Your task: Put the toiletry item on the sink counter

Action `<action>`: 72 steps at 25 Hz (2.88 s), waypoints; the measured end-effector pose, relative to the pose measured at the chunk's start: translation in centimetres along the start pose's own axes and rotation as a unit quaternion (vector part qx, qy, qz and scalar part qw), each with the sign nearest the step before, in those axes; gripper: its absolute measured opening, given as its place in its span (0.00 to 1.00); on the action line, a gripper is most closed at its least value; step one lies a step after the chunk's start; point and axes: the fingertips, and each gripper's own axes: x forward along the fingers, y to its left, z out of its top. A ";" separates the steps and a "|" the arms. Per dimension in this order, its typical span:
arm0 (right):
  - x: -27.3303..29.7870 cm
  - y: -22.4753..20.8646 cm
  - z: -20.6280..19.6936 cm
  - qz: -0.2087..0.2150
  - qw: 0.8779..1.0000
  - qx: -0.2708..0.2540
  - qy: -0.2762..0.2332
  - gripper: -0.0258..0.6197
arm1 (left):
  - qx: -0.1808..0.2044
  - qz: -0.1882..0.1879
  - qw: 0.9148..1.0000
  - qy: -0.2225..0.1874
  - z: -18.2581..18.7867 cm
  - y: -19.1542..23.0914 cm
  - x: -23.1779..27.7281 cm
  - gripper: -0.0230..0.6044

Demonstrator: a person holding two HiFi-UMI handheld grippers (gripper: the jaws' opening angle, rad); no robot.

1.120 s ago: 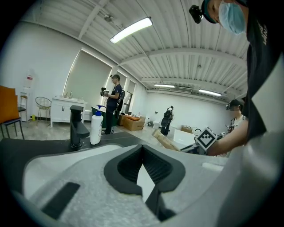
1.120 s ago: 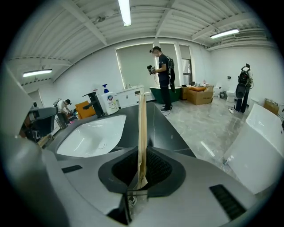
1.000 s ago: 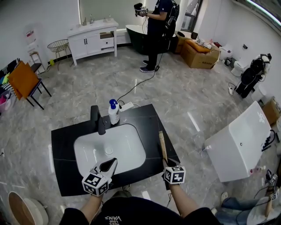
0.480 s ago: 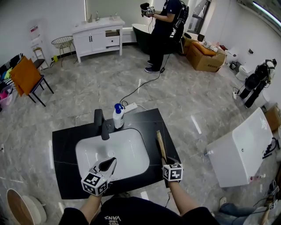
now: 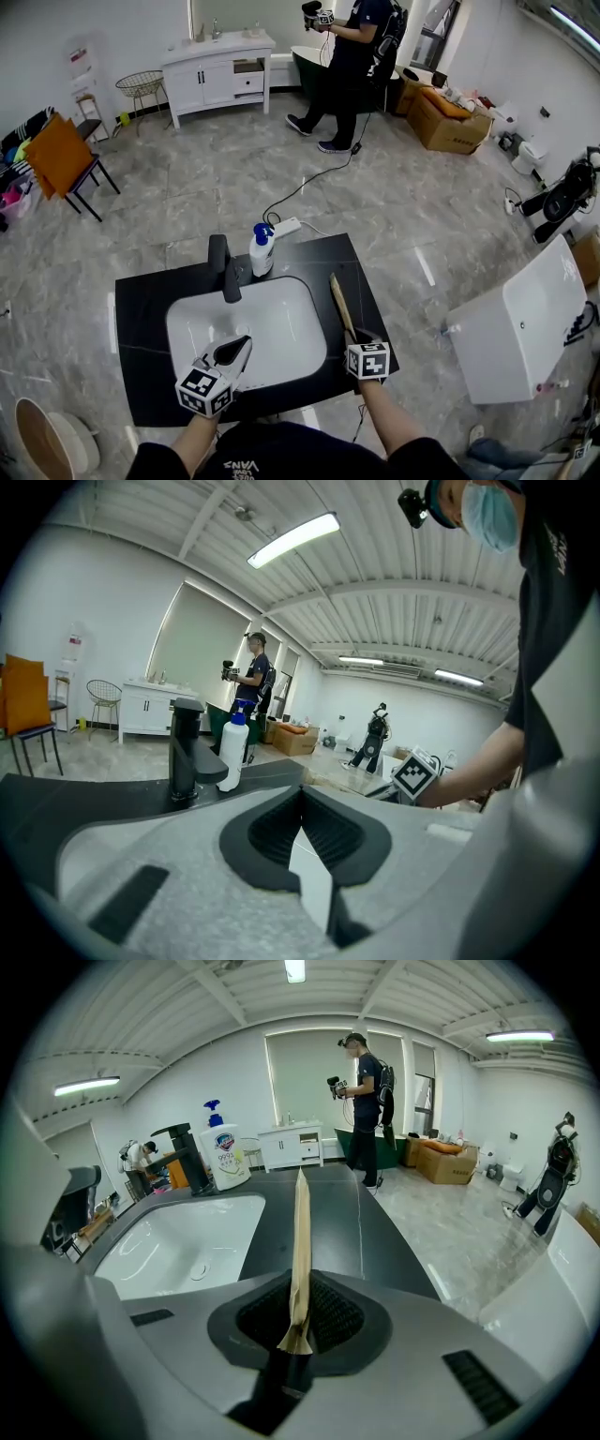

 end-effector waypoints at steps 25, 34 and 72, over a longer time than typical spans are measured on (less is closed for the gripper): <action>2.3 -1.7 2.6 -0.059 0.998 -0.016 0.015 0.26 | -0.012 0.016 1.000 0.003 -0.7 1.4 -2.0 0.05; -0.7 -2.0 2.4 -0.067 0.998 0.014 -0.017 0.34 | 0.003 0.008 1.000 -0.004 0.0 -0.4 -2.5 0.05; -28.3 4.6 -9.1 0.010 0.969 0.112 -0.221 0.04 | 0.046 -0.065 0.997 0.001 -5.6 -19.7 -11.5 0.05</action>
